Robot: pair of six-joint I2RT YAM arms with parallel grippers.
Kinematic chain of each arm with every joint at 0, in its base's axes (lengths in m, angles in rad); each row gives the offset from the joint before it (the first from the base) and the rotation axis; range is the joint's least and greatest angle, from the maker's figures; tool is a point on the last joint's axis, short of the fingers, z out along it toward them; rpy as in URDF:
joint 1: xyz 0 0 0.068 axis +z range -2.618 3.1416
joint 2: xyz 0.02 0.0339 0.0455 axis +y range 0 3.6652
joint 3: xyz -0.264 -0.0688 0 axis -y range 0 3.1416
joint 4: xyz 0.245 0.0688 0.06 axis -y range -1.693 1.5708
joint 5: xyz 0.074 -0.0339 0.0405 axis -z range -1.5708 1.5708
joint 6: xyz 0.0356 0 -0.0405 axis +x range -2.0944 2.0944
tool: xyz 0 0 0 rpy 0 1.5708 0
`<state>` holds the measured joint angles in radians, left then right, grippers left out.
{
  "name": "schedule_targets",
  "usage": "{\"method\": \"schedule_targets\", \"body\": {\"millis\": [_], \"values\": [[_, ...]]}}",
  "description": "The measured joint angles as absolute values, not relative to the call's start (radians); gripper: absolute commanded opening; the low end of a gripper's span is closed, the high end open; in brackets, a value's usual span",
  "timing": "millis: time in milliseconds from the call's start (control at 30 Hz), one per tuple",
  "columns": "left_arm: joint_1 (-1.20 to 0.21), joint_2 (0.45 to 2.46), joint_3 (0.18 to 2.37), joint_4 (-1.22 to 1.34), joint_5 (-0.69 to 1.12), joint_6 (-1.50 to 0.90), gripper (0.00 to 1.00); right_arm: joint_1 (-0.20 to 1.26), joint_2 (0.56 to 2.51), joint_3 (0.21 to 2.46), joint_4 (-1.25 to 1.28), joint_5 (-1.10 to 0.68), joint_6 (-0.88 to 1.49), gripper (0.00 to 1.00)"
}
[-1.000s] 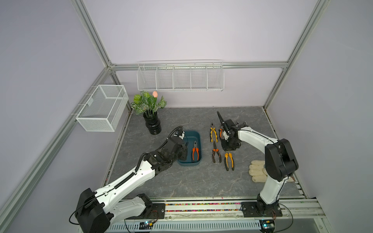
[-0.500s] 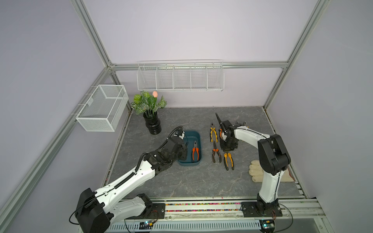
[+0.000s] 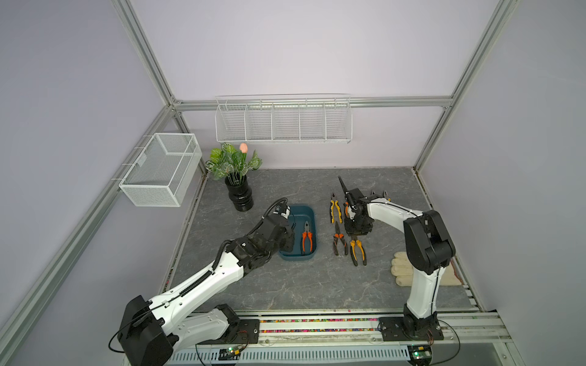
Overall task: Take the pliers out of the storage box
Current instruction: Place the pliers at the center of the board.
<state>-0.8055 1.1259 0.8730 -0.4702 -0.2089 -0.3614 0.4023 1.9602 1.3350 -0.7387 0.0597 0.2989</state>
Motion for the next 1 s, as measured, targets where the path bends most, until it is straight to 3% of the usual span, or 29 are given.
{"method": "schedule_targets", "body": {"millis": [300,1000], "values": [[-0.805,1.126,0.873,-0.47,-0.209,-0.361,0.4,0.4,1.941,1.305,-0.71,0.06,0.31,0.27],[-0.805,1.138,0.873,-0.473,-0.209,-0.361,0.4,0.397,1.984,1.404,-0.725,0.082,0.309,0.27]]}}
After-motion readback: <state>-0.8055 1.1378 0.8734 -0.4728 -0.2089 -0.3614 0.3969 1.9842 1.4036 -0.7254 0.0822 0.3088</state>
